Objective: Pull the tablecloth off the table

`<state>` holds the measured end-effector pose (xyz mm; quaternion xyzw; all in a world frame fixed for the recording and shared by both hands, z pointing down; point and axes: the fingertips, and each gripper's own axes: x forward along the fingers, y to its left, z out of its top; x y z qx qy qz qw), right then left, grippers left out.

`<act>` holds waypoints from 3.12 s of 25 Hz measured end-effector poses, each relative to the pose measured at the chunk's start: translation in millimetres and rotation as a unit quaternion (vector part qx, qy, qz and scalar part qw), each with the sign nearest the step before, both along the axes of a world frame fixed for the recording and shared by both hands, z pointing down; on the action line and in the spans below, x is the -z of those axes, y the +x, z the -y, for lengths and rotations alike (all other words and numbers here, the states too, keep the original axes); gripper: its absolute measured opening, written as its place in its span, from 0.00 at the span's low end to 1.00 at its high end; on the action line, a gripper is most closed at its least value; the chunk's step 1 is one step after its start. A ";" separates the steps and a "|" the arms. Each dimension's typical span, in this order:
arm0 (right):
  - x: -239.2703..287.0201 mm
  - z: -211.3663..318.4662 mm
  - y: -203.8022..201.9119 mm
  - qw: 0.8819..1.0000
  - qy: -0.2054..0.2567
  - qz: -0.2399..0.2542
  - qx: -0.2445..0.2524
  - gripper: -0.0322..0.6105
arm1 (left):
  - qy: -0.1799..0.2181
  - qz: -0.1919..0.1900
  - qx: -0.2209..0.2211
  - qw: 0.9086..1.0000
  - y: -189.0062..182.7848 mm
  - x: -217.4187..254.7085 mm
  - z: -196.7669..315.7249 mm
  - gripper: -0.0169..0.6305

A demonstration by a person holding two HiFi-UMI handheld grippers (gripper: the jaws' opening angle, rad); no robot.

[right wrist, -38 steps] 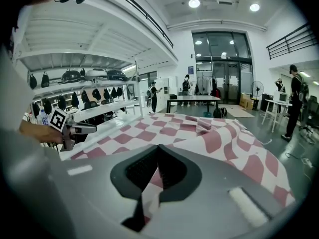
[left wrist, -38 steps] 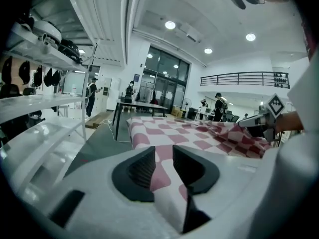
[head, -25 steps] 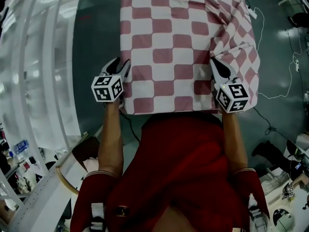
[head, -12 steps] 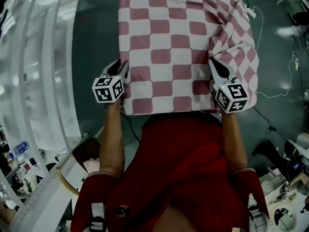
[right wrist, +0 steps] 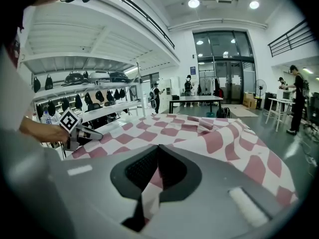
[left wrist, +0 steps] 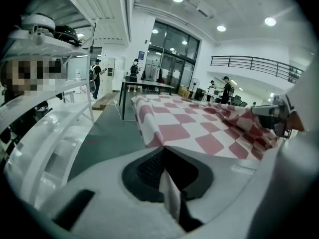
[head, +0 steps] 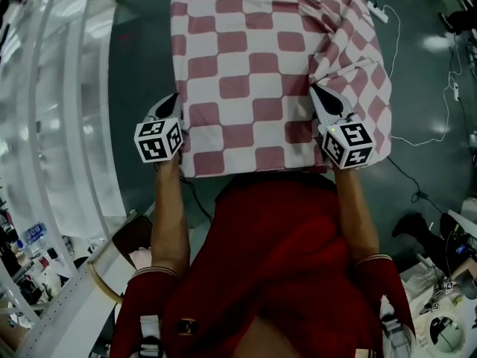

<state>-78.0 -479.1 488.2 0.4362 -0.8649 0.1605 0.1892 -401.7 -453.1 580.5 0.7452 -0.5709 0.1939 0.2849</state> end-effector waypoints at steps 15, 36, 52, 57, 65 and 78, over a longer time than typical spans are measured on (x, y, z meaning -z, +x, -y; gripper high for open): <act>18.1 -28.2 11.1 0.999 0.026 0.032 -0.019 0.07 | 0.154 -0.066 -0.127 0.978 107.4 94.3 -23.7 0.04; 54.6 -183.3 91.9 0.990 0.069 0.122 0.032 0.07 | 0.232 -0.058 -0.143 0.960 246.5 164.5 -172.3 0.04; 66.3 -366.8 134.1 0.980 0.062 0.175 0.074 0.07 | 0.256 -0.068 -0.115 0.957 309.8 199.7 -362.5 0.04; 84.5 -373.2 134.4 0.978 0.063 0.187 0.069 0.07 | 0.263 -0.078 -0.112 0.955 306.1 219.1 -373.7 0.04; 80.7 -484.1 107.6 0.980 0.079 0.183 0.030 0.07 | 0.286 -0.088 -0.141 0.944 267.3 219.4 -489.9 0.04; 102.5 -654.5 72.6 0.980 0.096 0.172 -0.034 0.07 | 0.312 -0.134 -0.174 0.924 210.0 232.6 -647.3 0.04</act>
